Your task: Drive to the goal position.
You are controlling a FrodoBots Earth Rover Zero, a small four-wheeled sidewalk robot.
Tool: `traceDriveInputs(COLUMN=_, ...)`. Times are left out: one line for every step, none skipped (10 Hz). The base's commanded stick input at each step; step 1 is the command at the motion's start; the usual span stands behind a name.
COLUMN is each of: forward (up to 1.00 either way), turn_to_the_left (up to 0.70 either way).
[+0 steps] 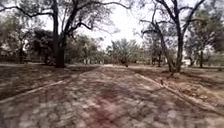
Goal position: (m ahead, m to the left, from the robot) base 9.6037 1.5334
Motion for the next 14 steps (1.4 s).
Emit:
traceDriveInputs(forward=0.70, turn_to_the_left=0.02)
traceDriveInputs(forward=0.70, turn_to_the_left=0.00)
traceDriveInputs(forward=0.70, turn_to_the_left=0.00)
traceDriveInputs(forward=0.70, turn_to_the_left=0.00)
traceDriveInputs(forward=0.70, turn_to_the_left=0.00)
traceDriveInputs(forward=0.70, turn_to_the_left=0.00)
traceDriveInputs(forward=0.70, turn_to_the_left=0.00)
traceDriveInputs(forward=0.70, turn_to_the_left=0.00)
traceDriveInputs(forward=0.70, turn_to_the_left=0.00)
traceDriveInputs(forward=0.70, turn_to_the_left=0.00)
traceDriveInputs(forward=0.70, turn_to_the_left=0.00)
traceDriveInputs(forward=0.70, turn_to_the_left=0.00)
traceDriveInputs(forward=0.70, turn_to_the_left=0.00)
traceDriveInputs(forward=0.70, turn_to_the_left=0.00)
